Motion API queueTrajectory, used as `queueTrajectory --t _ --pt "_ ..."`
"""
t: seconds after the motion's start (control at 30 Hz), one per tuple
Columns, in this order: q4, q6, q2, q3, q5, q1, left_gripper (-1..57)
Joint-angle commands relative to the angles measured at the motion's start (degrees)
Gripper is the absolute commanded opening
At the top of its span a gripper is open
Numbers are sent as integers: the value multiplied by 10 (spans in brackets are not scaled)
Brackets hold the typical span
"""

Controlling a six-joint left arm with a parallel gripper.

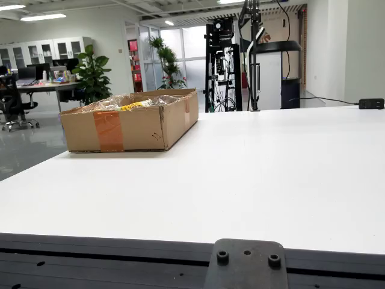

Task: Grasp a snack and put it in the bin.

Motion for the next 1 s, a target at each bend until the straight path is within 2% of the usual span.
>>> queueTrajectory --t 0.03,0.47,1.0 --pt "0 0 0 0 0 -16 3" --pt "-2 -3 1 0 0 -49 3" --pt "-1 -3 1 0 0 -14 3"
